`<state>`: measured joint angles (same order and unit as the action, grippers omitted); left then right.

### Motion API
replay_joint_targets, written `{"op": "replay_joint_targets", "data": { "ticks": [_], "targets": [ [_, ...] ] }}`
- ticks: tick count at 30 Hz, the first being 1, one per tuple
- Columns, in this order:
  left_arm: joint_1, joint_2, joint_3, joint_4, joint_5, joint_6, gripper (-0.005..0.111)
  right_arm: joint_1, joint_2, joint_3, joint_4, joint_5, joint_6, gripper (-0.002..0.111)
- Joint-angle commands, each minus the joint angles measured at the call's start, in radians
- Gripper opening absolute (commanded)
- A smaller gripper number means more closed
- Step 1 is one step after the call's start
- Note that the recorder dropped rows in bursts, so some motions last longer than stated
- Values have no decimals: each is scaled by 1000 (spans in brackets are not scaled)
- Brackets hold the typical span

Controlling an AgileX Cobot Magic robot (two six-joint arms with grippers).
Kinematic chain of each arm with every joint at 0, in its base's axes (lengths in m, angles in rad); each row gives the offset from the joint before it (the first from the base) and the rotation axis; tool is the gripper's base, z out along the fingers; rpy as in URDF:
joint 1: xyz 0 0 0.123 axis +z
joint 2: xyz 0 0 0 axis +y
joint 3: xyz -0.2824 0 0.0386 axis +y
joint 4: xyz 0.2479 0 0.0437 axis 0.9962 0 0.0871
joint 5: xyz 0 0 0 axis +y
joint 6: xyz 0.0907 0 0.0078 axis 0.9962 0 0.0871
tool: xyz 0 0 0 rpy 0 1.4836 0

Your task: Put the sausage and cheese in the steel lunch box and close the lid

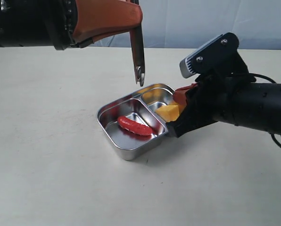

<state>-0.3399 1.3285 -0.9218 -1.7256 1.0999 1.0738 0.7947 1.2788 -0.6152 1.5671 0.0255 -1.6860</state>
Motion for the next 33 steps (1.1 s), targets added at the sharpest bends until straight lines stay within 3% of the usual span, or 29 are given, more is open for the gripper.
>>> {"op": "replay_joint_targets", "data": {
  "ticks": [1, 3, 4, 6, 7, 19, 30, 33],
  "targets": [
    [-2, -5, -13, -19, 19, 4, 0, 46, 5, 7, 51, 3, -9, 5],
    [-2, -5, -27, -19, 30, 4, 0, 46, 2, 7, 51, 10, -14, 24],
    [-2, -5, -35, -19, 40, 4, 0, 46, -9, 7, 51, 58, -14, 42],
    [-2, -5, -49, -19, 44, 0, 0, 47, -28, 1, 51, 95, -14, 59],
    [-2, -5, -54, -19, 44, -1, 0, 47, -36, -1, 51, 95, -14, 60],
    [-2, -5, -57, -19, 2, -45, 0, 55, -82, -169, 61, 142, -16, 55],
    [-2, -5, -57, -19, 35, -78, 0, 57, 22, -228, 110, 26, -16, 55],
    [-2, -5, -57, -19, 43, -87, 0, 57, 22, -228, 110, 16, -16, 38]
  ]
}}
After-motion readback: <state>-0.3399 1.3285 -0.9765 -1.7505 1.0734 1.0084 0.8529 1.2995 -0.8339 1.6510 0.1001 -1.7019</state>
